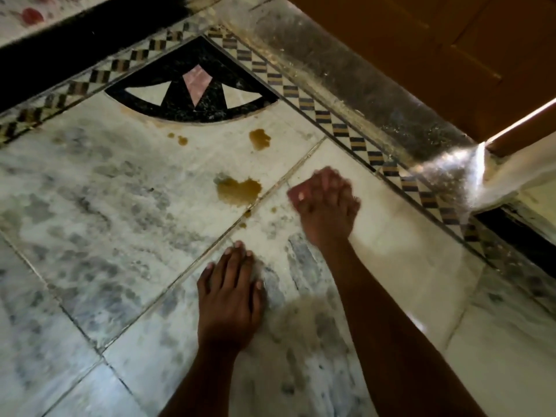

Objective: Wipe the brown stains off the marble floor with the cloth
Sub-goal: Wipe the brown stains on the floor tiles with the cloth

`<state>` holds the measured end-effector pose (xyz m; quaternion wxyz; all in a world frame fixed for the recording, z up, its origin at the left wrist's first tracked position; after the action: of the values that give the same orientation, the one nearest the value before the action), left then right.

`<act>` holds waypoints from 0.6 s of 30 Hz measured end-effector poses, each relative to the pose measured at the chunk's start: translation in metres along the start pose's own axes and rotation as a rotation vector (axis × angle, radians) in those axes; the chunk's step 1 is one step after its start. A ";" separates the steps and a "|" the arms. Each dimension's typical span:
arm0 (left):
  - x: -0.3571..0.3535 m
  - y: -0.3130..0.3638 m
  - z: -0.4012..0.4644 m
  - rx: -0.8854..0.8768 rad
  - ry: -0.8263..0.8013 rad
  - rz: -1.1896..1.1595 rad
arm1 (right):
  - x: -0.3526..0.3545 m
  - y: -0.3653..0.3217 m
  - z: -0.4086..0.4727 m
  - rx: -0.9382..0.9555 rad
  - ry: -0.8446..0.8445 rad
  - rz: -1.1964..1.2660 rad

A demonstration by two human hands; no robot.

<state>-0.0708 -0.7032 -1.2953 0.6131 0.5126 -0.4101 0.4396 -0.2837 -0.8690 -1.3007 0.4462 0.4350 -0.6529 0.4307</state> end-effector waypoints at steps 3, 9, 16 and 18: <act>0.002 0.000 0.000 -0.012 0.034 -0.014 | -0.003 0.006 -0.069 0.292 0.022 0.004; 0.002 0.000 -0.001 -0.027 0.069 -0.014 | 0.010 0.054 -0.030 -0.261 0.051 0.084; 0.001 0.000 -0.002 -0.023 0.079 -0.025 | -0.013 -0.040 -0.051 0.076 0.013 0.051; 0.002 -0.001 -0.001 -0.023 0.086 -0.019 | -0.018 -0.032 -0.101 0.196 0.041 0.024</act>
<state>-0.0695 -0.7025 -1.2940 0.6402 0.4899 -0.3838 0.4505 -0.2280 -0.7781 -1.2891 0.4096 0.4599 -0.6035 0.5065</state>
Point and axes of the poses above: each hand's wrist, its own z-axis towards the middle knuckle, its own x-axis out of the back of the hand, y = z × x, the point moved 3 cm from there along z, towards the middle knuckle, and after that the axes turned 1 degree about -z, right-handed, at the moved point
